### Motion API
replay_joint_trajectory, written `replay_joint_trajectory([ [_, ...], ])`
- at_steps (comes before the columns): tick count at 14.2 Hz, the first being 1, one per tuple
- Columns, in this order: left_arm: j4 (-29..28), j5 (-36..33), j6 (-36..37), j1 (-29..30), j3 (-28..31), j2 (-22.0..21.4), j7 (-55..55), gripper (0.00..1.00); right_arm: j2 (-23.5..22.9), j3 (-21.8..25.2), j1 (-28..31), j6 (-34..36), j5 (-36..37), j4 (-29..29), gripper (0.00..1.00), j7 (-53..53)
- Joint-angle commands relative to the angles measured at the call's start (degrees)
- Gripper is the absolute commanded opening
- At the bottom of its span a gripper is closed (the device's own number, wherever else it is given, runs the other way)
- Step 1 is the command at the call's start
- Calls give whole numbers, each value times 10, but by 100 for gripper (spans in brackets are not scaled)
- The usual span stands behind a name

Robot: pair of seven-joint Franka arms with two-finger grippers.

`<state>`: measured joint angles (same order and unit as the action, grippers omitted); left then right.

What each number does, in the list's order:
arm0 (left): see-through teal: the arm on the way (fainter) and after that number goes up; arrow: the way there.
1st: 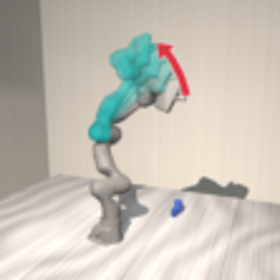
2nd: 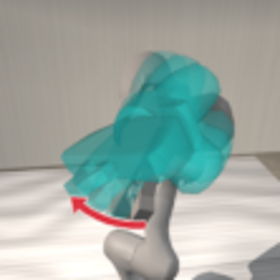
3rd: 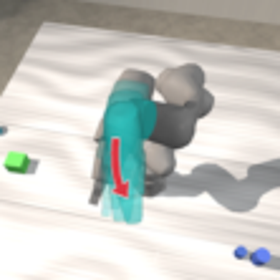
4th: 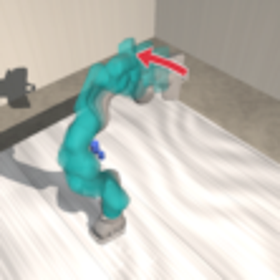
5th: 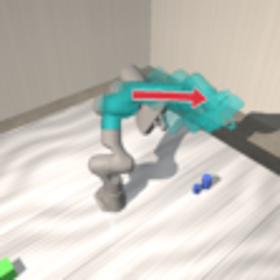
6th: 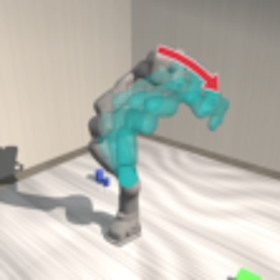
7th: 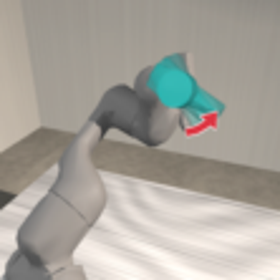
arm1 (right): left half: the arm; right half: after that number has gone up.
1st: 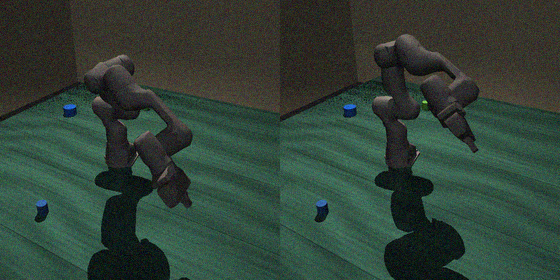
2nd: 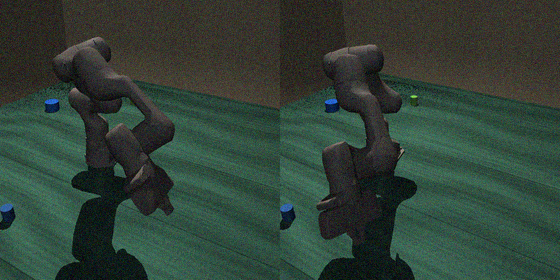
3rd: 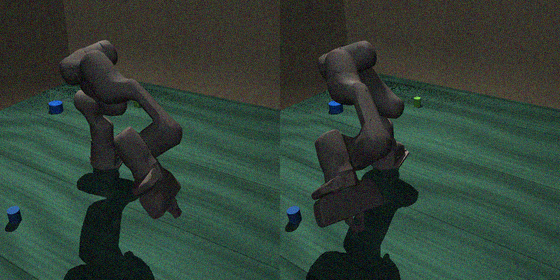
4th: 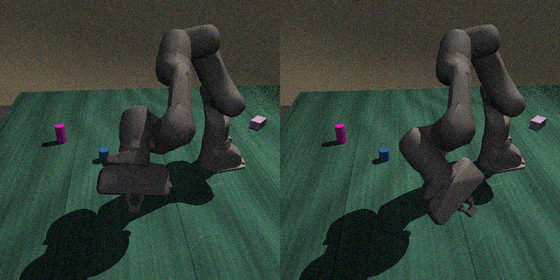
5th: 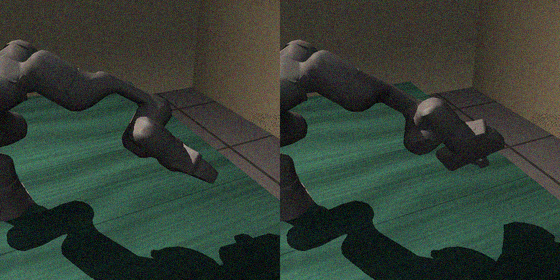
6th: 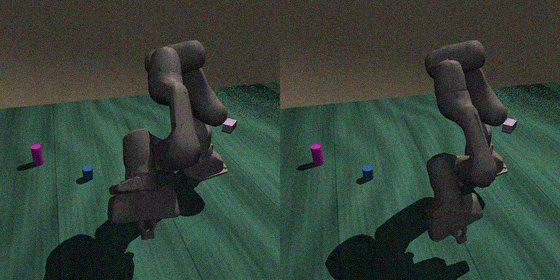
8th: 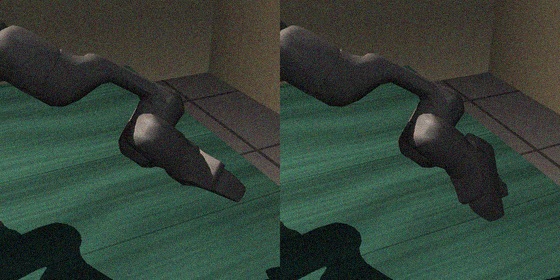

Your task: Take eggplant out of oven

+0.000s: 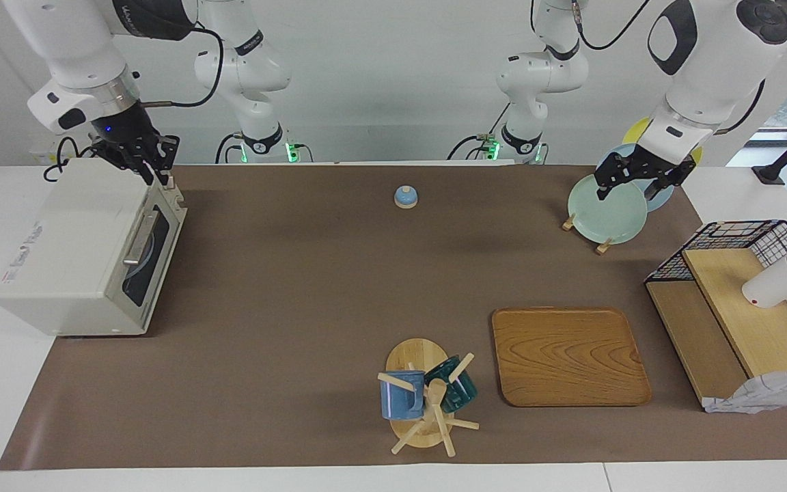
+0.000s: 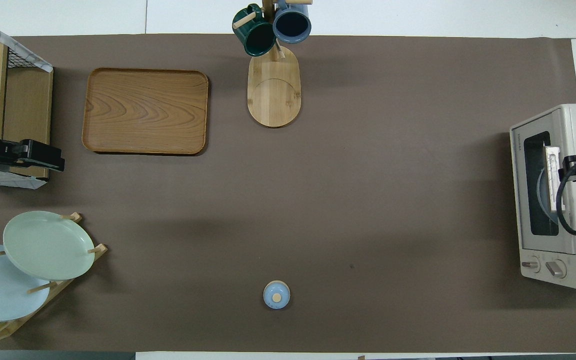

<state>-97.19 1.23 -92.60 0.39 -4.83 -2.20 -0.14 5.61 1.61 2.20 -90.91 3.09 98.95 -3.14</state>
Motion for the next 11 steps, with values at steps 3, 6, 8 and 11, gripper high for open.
replay_joint_trajectory([
  [3,2,-10,3,5,-4,-4,-4,100,24,-2,24,-108,34,112,0,24],
  [6,2,-10,3,5,-4,-4,-4,100,11,-2,39,-129,34,124,0,23],
  [8,2,-10,3,5,-4,-4,-4,100,9,-2,44,-152,34,141,0,22],
  [11,2,-10,3,5,-4,-4,-4,100,0,-2,55,-167,33,150,0,6],
])
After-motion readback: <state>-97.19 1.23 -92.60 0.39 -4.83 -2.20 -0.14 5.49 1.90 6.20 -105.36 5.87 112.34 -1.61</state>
